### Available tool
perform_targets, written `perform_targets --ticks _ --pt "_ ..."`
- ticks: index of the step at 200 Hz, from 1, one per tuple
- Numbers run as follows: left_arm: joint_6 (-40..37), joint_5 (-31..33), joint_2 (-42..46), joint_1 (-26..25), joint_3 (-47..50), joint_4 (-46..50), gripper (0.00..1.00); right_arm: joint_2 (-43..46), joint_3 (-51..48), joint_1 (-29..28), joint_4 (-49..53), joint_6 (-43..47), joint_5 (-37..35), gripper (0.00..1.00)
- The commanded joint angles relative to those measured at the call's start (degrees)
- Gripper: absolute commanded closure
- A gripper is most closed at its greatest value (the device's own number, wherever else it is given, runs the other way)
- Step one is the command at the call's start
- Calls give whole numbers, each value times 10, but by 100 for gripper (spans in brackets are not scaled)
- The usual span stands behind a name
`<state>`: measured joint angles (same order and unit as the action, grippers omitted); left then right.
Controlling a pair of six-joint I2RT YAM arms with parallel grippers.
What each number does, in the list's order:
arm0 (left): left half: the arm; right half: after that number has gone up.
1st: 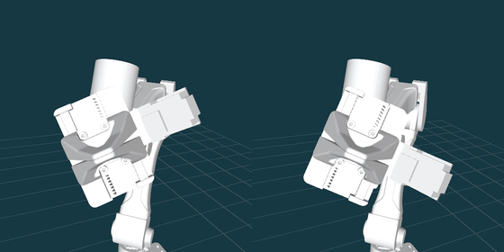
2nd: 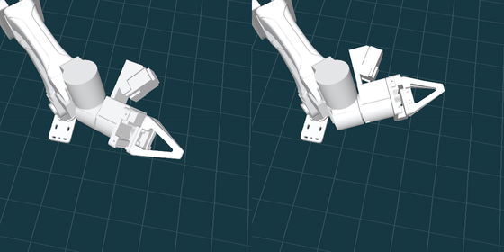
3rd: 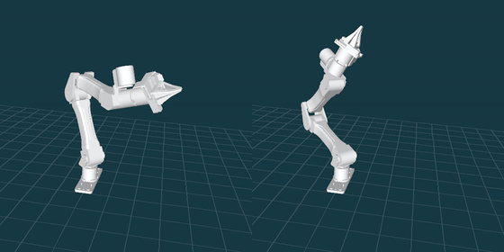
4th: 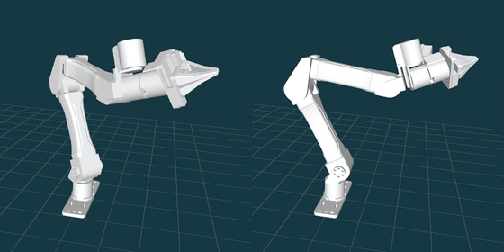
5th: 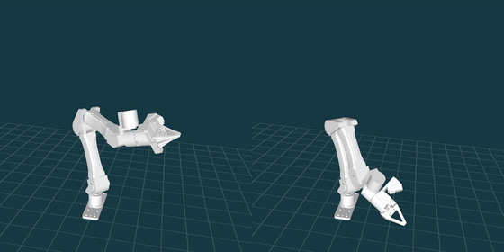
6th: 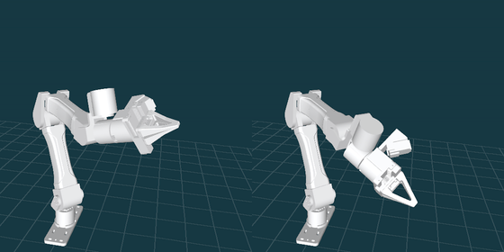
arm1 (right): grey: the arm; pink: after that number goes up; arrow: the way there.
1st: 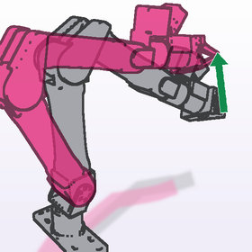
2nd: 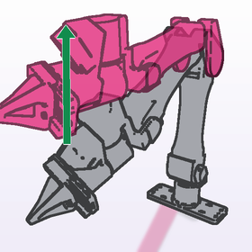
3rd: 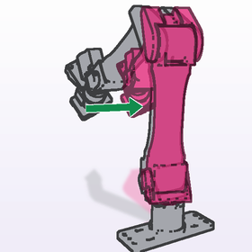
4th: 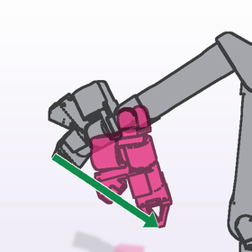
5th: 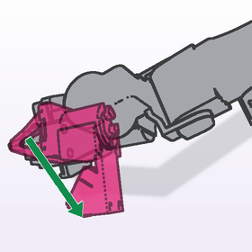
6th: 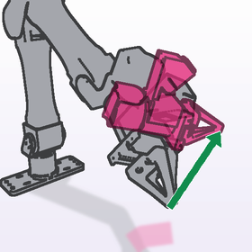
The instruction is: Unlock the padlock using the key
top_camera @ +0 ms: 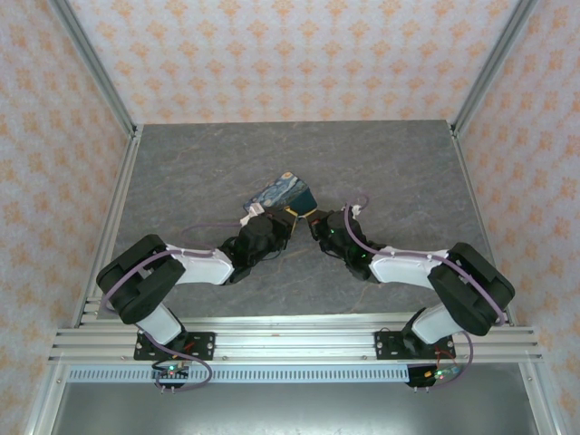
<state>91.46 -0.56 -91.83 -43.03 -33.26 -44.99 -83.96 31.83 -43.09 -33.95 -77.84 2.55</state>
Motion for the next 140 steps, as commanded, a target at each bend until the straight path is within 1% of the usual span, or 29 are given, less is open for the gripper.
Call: perform_targets --ticks 1,36,57,89,140 --pt "-11 -9 23 -14 4 -6 100 10 -6 -7 -51 -13 -10 100" --pt "-10 -8 22 -14 6 -6 100 16 -2 -7 -40 -9 -9 100" --pt "-11 -8 20 -15 3 -11 100 11 4 -7 -44 -4 7 100" --pt "-19 -7 21 -15 4 -33 100 1 7 -7 -58 -3 40 100" --pt "-40 6 22 -15 18 -84 100 13 -14 -7 -60 -17 53 100"
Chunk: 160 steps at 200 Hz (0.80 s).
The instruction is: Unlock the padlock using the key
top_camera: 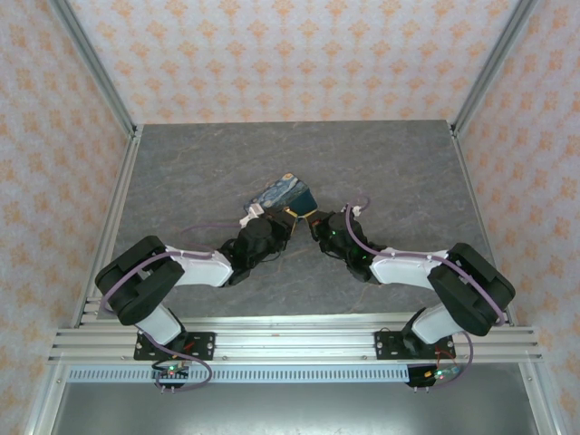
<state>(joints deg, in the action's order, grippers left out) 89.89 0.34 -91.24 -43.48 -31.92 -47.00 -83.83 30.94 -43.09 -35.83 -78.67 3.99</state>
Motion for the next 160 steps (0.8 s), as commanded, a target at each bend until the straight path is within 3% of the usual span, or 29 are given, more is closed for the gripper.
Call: perform_targets --ticks 1,37,94,160 --pt "-25 -3 16 -10 5 -66 100 12 -5 -7 -41 -10 39 100" --pt "-45 -14 14 -10 4 -98 100 4 -4 -7 -40 -24 52 100" --pt "-59 -27 18 -10 6 -71 100 5 -5 -7 -57 -40 45 100" --pt "-64 -30 16 -12 4 -70 100 -33 35 -6 -89 -80 94 100"
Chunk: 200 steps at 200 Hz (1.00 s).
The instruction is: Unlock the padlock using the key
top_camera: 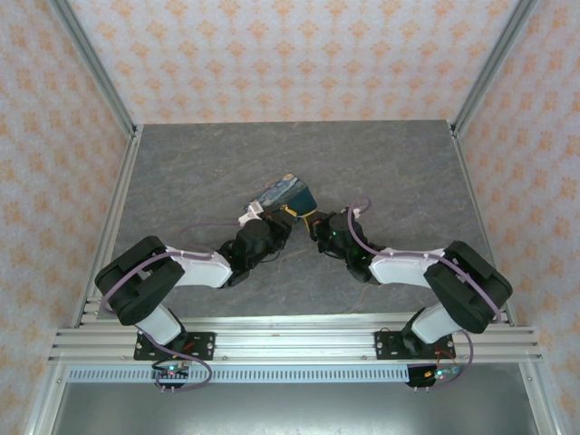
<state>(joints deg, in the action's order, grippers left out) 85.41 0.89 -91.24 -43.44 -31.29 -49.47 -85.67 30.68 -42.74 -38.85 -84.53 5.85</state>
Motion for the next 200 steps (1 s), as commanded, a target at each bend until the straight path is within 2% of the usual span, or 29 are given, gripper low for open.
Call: perform_targets --ticks 1,88,137,200 --pt "-19 -35 16 -13 -2 -45 100 -16 38 -10 -59 -22 77 100" --pt "-15 -33 7 -13 -4 -57 100 -15 43 -10 -57 -20 96 100" --pt "0 -27 -6 -17 -5 -137 100 -38 59 -14 -65 -18 117 100" --pt "-2 -17 2 -20 6 -107 100 -14 32 -12 -42 -3 89 100"
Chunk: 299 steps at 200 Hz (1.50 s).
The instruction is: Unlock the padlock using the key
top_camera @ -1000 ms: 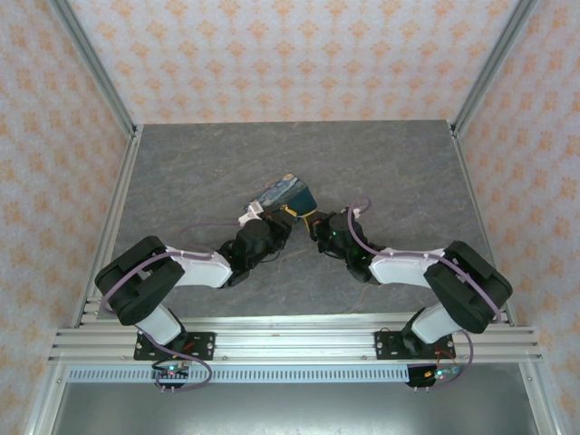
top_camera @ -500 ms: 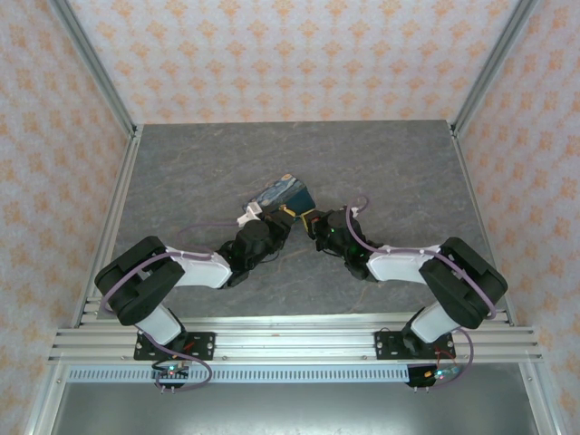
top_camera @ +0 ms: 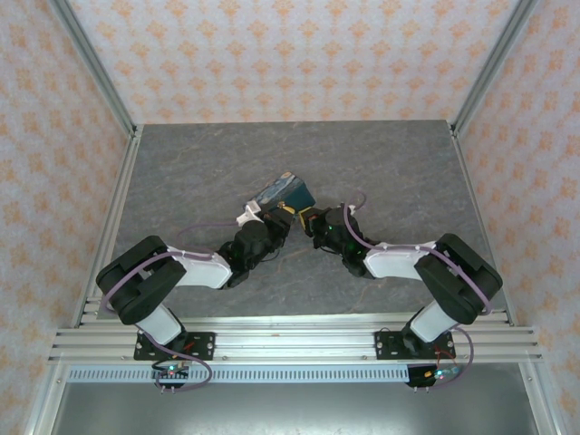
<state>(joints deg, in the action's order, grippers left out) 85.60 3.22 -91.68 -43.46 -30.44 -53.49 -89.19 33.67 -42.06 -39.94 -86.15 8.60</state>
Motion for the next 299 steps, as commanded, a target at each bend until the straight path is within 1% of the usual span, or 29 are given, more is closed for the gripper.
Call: perform_targets --ticks 1,17,42,50,56,79,105,124,159,196,212,259,299 --pt "-3 -40 7 -20 -3 -66 100 23 1 -18 -30 14 61 100" --pt "-5 -33 17 -18 3 -57 100 44 -22 -12 -16 20 51 100" --pt "-16 -42 42 -11 12 -28 100 90 -55 -5 23 33 36 100" --pt "-19 -45 51 -9 17 -24 100 104 -60 -4 32 38 33 100" --pt "-20 -45 57 -7 21 -3 100 114 -63 -4 38 42 32 100" --pt "-18 -52 78 -3 43 5 100 157 -72 -4 64 58 27 100" --pt "-29 -54 115 -1 61 50 100 209 -95 -4 95 61 7 100" --pt "-33 -51 134 0 74 52 100 232 -105 -5 102 57 -1 100" --pt "-22 -50 161 0 81 61 100 231 -108 -16 84 42 -21 100" --pt "20 -53 161 0 94 41 100 217 -90 -38 71 35 -50 100" --pt "34 -53 161 1 99 29 100 195 -82 -45 65 35 -52 100" --pt "47 -54 173 1 93 37 100 155 -60 -68 46 34 -57 100" --pt "54 -49 191 1 93 58 100 132 -49 -75 34 32 -59 100"
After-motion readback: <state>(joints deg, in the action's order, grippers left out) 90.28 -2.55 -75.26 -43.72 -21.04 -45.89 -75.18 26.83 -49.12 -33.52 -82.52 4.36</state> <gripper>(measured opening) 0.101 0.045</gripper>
